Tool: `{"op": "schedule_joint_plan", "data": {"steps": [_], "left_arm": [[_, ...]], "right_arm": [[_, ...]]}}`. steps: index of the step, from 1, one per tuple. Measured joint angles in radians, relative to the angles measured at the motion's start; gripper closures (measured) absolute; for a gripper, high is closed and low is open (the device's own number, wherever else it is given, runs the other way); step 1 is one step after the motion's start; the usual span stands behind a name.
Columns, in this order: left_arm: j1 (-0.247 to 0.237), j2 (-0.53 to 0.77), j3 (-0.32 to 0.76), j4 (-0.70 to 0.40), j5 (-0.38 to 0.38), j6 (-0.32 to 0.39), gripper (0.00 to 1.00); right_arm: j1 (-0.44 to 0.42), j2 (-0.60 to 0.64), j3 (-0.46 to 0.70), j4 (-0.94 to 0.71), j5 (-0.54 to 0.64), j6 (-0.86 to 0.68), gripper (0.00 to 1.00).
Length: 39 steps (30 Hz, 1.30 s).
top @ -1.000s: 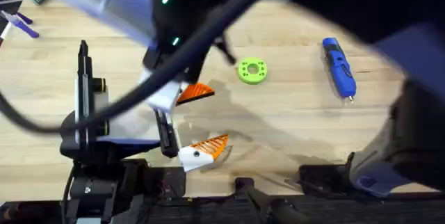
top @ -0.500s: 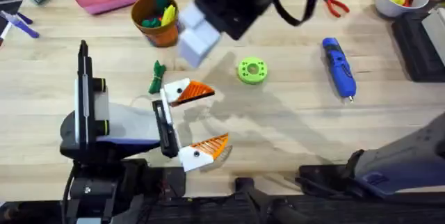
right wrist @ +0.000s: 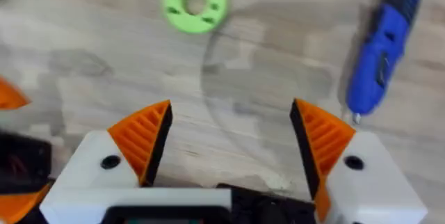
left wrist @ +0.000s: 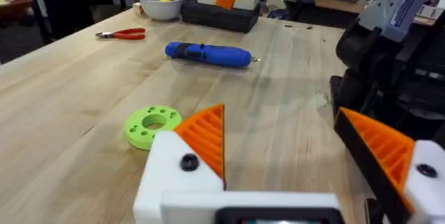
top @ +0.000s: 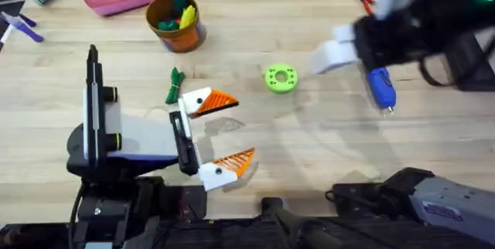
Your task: Pick up the gripper from the table and insert it into the empty holder that is missing its gripper. Then pick up a screw, insert it into the mounting hole, and use the screwdriver to tighten it. Finally, clean up the table by picking up the vegetable and placing it into the bucket.
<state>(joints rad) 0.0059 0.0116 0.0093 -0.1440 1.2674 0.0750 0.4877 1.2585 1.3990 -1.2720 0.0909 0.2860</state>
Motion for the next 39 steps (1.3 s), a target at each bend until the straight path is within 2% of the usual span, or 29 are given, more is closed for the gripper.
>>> {"op": "schedule_joint_plan", "data": {"steps": [6,10,13,22,39], "left_arm": [[0.0,0.0,0.0,0.0,0.0,0.0,0.015],[0.0,0.0,0.0,0.0,0.0,0.0,0.015],[0.0,0.0,0.0,0.0,0.0,0.0,0.015],[0.0,0.0,0.0,0.0,0.0,0.0,0.015],[0.0,0.0,0.0,0.0,0.0,0.0,0.015]], "right_arm": [[-0.238,-0.099,-0.112,0.007,0.037,0.04,0.008],[-0.35,-0.098,-0.129,0.012,0.045,0.031,0.008],[-0.399,-0.074,-0.131,0.019,0.048,0.02,0.007],[-0.427,-0.014,-0.134,0.041,0.051,0.005,0.008],[-0.427,-0.006,-0.134,0.052,0.051,0.001,0.008]]}}
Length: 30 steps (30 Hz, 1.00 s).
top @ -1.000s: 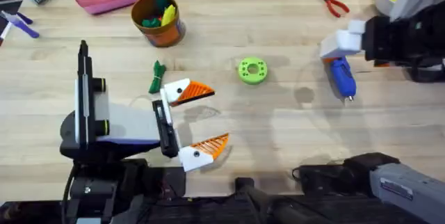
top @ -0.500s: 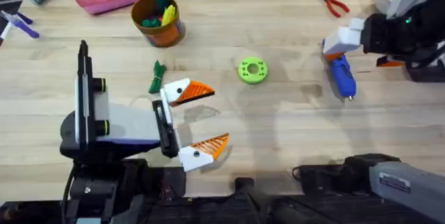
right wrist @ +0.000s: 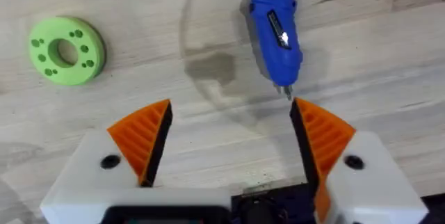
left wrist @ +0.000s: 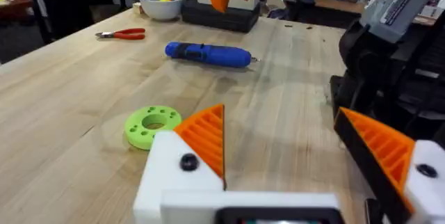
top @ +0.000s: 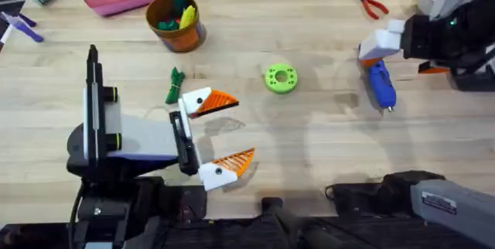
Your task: Pick up the gripper from the table and insert it into the empty holder that is missing its gripper. Then pick up a screw, insert it into the mounting hole, and use the screwdriver to tighten it. Finally, clean up the table by picking up the vegetable and placing it into the bucket.
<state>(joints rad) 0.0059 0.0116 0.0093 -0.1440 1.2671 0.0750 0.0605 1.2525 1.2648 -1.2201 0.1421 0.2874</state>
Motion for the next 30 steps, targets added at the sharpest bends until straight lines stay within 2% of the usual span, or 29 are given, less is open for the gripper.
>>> {"op": "schedule_joint_plan", "data": {"steps": [11,14,15,16,23,30], "left_arm": [[0.0,0.0,0.0,0.0,0.0,-0.001,0.033],[0.0,0.0,0.0,0.0,0.0,0.0,0.462],[0.0,0.0,0.0,0.0,0.0,0.001,0.932],[0.0,0.0,0.0,0.0,0.0,0.005,0.975],[0.0,0.0,0.0,0.0,0.0,0.007,0.983],[0.0,0.0,0.0,0.0,0.0,0.006,0.983]], "right_arm": [[0.0,0.0,0.0,-0.002,0.0,0.0,0.008],[0.0,0.0,0.0,-0.002,0.0,0.0,0.008],[0.0,0.0,0.0,-0.001,0.0,0.0,0.007],[0.0,0.0,0.0,0.0,0.0,0.0,0.008],[0.0,0.033,0.0,0.034,0.003,0.0,0.007],[-0.007,0.08,0.0,0.1,0.061,-0.011,0.008]]}}
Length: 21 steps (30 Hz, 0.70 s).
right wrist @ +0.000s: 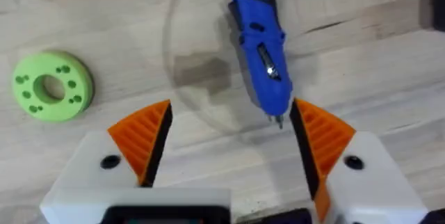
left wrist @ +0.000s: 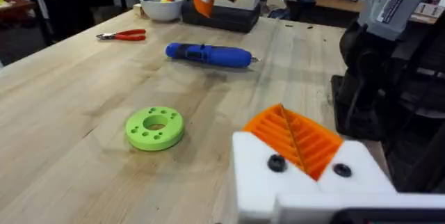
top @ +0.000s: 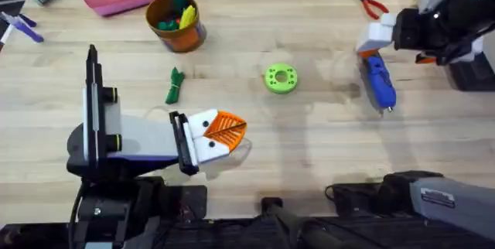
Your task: Pick up the gripper from the table and insert it into the empty holder that is missing its gripper. Then pick up a screw, insert it into the mounting hole, and use the screwdriver to tighten it. Finally, clean up the table by picking up the vegetable and placing it into the bucket.
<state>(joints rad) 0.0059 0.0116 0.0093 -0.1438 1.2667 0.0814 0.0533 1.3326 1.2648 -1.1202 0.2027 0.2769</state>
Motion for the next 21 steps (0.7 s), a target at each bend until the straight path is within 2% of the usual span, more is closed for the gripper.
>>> {"op": "schedule_joint_plan", "data": {"steps": [7,14,21], "left_arm": [[0.0,0.0,0.0,0.0,0.0,0.0,0.984],[0.0,0.0,0.0,0.0,0.0,0.0,0.984],[0.0,0.0,0.0,0.0,0.0,0.0,0.984]], "right_arm": [[-0.076,0.057,0.0,0.057,0.017,-0.112,0.008],[-0.158,0.17,0.0,0.114,-0.002,-0.235,0.008],[-0.176,0.323,0.0,0.173,-0.013,-0.33,0.008]]}}
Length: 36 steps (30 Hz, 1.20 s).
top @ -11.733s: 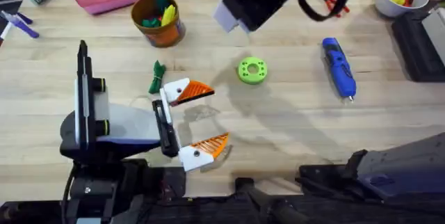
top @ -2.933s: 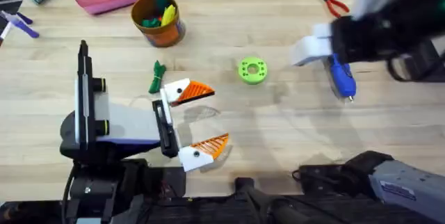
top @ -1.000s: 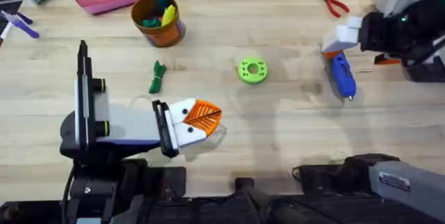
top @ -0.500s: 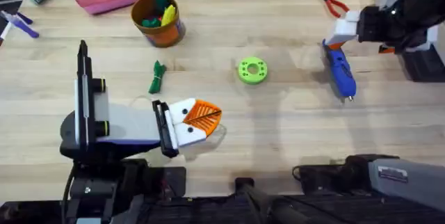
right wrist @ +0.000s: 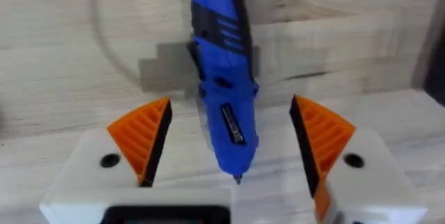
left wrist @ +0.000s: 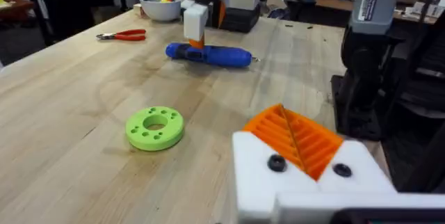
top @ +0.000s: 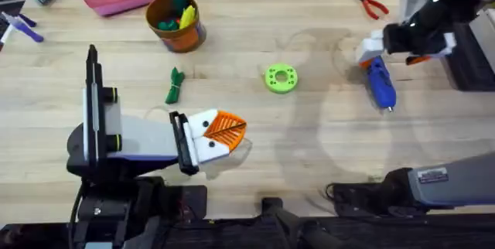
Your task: Pick up the gripper from the table and insert it into the empty holder that is missing its gripper. Then pick up a screw, insert it into the mounting hole, and use the screwdriver to tighten it. Finally, clean up the table by picking up the vegetable and placing it into the bucket.
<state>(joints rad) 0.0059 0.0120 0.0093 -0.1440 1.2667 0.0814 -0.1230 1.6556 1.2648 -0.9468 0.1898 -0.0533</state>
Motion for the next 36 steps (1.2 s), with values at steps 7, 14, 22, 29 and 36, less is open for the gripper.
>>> {"op": "schedule_joint_plan", "data": {"steps": [7,14,22,29,36], "left_arm": [[0.0,0.0,0.0,0.0,0.0,0.0,0.984],[0.0,0.0,0.0,0.0,0.0,0.0,0.984],[0.0,0.0,0.0,0.0,0.0,0.0,0.984],[0.0,0.0,0.0,0.0,0.0,0.0,0.984],[0.0,0.0,0.0,0.0,0.0,0.0,0.984]], "right_arm": [[0.0,0.115,0.0,0.064,-0.053,-0.121,0.008],[-0.02,0.118,0.0,0.11,-0.068,-0.166,0.008],[-0.074,0.118,-0.014,0.143,-0.111,-0.182,0.008],[-0.089,0.145,-0.024,0.156,-0.139,-0.22,0.008],[-0.089,0.175,-0.031,0.163,-0.143,-0.232,0.008]]}}
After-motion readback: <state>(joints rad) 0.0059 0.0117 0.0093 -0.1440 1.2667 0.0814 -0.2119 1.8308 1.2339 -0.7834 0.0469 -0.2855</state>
